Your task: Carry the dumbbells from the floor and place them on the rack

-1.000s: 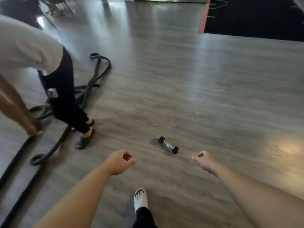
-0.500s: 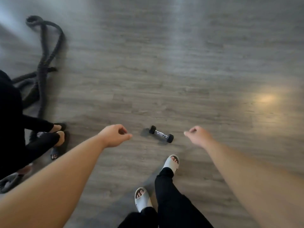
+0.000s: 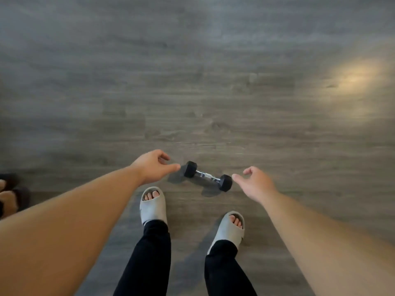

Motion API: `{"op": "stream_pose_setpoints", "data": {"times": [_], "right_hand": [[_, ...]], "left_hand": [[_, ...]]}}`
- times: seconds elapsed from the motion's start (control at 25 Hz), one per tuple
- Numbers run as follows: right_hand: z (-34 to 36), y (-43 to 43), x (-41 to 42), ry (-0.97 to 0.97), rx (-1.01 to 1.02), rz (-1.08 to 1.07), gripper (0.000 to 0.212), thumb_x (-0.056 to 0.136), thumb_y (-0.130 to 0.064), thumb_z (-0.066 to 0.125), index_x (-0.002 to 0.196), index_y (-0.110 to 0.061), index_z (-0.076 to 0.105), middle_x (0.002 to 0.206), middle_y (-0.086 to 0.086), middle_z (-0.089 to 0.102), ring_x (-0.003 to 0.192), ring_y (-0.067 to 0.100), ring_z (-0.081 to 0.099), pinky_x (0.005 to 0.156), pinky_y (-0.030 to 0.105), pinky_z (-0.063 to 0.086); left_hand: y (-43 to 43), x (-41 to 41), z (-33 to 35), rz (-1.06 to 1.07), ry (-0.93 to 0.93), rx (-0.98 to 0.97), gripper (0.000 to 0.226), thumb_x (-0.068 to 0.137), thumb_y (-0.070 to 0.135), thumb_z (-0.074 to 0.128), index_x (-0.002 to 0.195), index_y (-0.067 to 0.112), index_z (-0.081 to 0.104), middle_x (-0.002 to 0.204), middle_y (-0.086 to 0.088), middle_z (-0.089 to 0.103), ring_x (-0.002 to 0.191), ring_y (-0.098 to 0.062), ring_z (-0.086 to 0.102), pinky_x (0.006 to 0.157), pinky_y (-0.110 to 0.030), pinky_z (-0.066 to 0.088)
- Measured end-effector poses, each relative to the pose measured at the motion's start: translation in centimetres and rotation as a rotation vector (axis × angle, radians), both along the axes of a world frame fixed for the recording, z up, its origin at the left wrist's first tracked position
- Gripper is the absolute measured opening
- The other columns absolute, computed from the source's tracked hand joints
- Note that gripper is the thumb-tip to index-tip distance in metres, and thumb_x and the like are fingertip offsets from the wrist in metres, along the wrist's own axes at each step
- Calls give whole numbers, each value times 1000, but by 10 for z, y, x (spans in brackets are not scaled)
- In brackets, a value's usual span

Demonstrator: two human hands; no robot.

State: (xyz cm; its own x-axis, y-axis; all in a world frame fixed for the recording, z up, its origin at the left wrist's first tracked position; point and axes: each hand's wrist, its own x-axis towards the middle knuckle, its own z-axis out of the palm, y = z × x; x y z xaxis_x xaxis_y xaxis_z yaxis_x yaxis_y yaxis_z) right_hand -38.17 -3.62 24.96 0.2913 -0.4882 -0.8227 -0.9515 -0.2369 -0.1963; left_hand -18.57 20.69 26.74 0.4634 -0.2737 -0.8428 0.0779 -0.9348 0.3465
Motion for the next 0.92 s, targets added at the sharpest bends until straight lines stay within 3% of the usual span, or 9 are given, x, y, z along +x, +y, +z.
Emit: {"op": "stream_pose_setpoints", "data": {"times": [0.2, 0.28, 0.4, 0.52, 0.6, 0.68, 0.76, 0.92], "right_hand": [[-183, 8, -12, 30, 32, -212, 80, 85, -61, 72, 150, -23, 48, 144, 10, 59, 121, 31, 60, 85, 33, 39], [-236, 16, -22, 17, 30, -295, 86, 81, -66, 73, 152, -26, 46, 151, 9, 53, 129, 33, 58, 86, 34, 42], [-301, 32, -35, -3, 34, -400, 79, 75, -67, 77, 141, -28, 55, 129, 1, 64, 116, 30, 66, 86, 41, 58], [-330, 39, -42, -58, -7, -500, 55, 70, -56, 84, 111, -25, 65, 107, -1, 72, 93, 25, 74, 67, 41, 66], [-324, 38, -40, -73, -22, -502, 45, 69, -48, 85, 102, -25, 67, 97, -3, 73, 88, 25, 74, 66, 39, 65], [-298, 36, -28, -72, -33, -427, 39, 70, -46, 84, 98, -26, 66, 92, -10, 71, 91, 24, 73, 70, 34, 59], [-250, 36, -6, -80, -25, -350, 35, 72, -46, 83, 93, -27, 63, 93, -9, 71, 87, 23, 72, 72, 37, 60], [-121, 35, 58, -124, 9, -209, 38, 73, -47, 80, 99, -23, 65, 99, 1, 72, 87, 29, 72, 75, 48, 65]], "left_hand": [[-33, -1, -194, 86, 108, 24, 83, 73, 62, 84, 141, 27, 54, 129, -1, 63, 112, -23, 64, 98, -43, 56], [-37, -14, -249, 118, 142, 39, 92, 70, 64, 85, 147, 30, 48, 131, -1, 60, 110, -23, 64, 92, -43, 59], [-41, -42, -321, 173, 144, 14, 97, 60, 67, 90, 143, 31, 53, 129, 3, 61, 100, -16, 66, 66, -28, 55], [-39, -55, -360, 201, 40, -19, 73, 53, 58, 96, 113, 33, 65, 122, -1, 65, 99, -18, 67, 61, -17, 49], [-34, -54, -357, 221, 38, -26, 60, 53, 51, 97, 101, 35, 64, 114, -1, 68, 91, -15, 69, 60, -18, 54], [-24, -48, -333, 280, 50, -17, 62, 51, 49, 98, 102, 33, 66, 109, -1, 71, 89, -17, 72, 70, -32, 63], [-12, -37, -285, 347, 44, -12, 61, 49, 51, 97, 99, 35, 66, 103, 0, 73, 87, -19, 74, 78, -40, 65], [12, 0, -156, 467, 12, -33, 60, 51, 58, 95, 96, 34, 63, 99, 3, 74, 87, -19, 74, 79, -43, 65]]}}
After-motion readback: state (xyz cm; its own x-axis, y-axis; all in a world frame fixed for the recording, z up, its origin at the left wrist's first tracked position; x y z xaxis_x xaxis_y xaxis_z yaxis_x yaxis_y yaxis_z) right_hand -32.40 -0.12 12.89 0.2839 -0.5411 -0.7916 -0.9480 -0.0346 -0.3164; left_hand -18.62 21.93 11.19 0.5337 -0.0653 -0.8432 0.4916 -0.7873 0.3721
